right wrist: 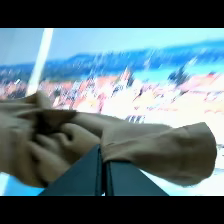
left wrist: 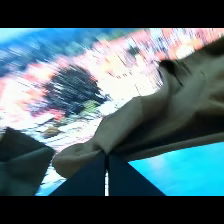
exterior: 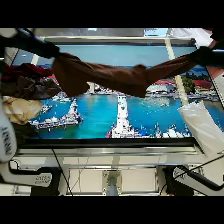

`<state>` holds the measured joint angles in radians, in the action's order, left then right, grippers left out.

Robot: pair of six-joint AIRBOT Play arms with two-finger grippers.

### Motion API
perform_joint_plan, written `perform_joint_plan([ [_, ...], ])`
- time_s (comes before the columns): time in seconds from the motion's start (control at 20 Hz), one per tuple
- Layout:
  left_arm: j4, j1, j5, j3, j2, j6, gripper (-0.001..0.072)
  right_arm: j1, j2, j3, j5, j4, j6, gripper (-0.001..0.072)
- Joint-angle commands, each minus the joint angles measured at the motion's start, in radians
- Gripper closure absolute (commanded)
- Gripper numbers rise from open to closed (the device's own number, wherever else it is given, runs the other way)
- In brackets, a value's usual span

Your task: Fold the shirts.

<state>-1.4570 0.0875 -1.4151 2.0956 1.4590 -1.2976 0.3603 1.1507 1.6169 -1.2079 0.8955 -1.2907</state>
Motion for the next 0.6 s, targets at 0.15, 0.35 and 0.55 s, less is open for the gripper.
perform_joint_plan([
  [0.15, 0.029, 0.002, -0.018, -0.044, -0.390, -0.108, 0.0697, 0.098, -0.258, 0.132, 0.067, 0.144, -0.053, 0.0681],
  [0.35, 0.169, 0.002, -0.068, -0.177, -0.394, -0.105, 0.0698, 0.093, -0.215, 0.140, 0.174, 0.038, -0.053, 0.0682],
  [0.55, 0.179, 0.002, -0.037, -0.509, -0.335, -0.105, 0.0698, 0.026, -0.023, 0.139, 0.158, 0.011, -0.053, 0.0681],
])
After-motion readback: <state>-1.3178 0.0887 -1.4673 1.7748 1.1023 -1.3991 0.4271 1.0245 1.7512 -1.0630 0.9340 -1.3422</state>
